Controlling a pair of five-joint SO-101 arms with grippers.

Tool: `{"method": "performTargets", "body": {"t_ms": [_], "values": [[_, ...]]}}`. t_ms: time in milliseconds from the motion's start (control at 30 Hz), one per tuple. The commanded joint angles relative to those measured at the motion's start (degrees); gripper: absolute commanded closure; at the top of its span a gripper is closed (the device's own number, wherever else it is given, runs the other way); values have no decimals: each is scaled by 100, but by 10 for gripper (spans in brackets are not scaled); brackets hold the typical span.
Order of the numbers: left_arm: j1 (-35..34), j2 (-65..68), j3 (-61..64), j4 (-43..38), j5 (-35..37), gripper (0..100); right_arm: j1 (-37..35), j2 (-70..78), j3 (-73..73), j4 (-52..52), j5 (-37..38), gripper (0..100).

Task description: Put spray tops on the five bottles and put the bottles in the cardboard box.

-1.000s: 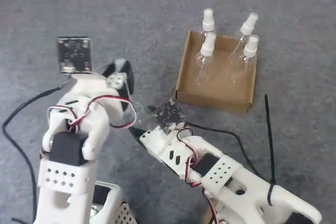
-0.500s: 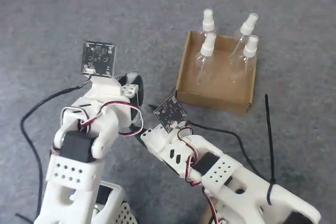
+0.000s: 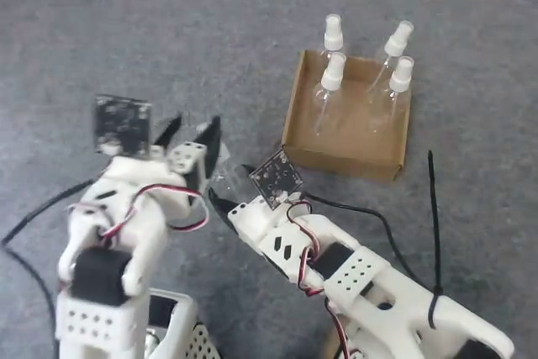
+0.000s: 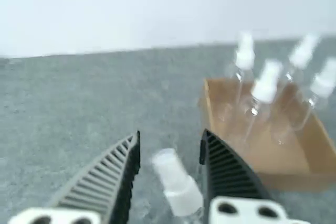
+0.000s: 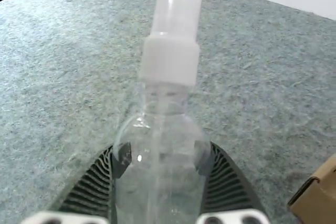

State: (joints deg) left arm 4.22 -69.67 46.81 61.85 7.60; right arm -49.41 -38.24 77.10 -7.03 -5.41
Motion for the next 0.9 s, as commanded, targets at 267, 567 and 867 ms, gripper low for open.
{"method": "performTargets", "body": {"t_ms": [267, 567, 867], "values": [[-853, 1213, -611, -615, -105, 863, 66, -338, 26, -163, -70, 992], [-246, 1618, -145, -527, -387, 863, 66, -338, 35, -163, -70, 992], [396, 809, 163, 62, -501, 863, 75, -338, 35, -163, -70, 992]]}}
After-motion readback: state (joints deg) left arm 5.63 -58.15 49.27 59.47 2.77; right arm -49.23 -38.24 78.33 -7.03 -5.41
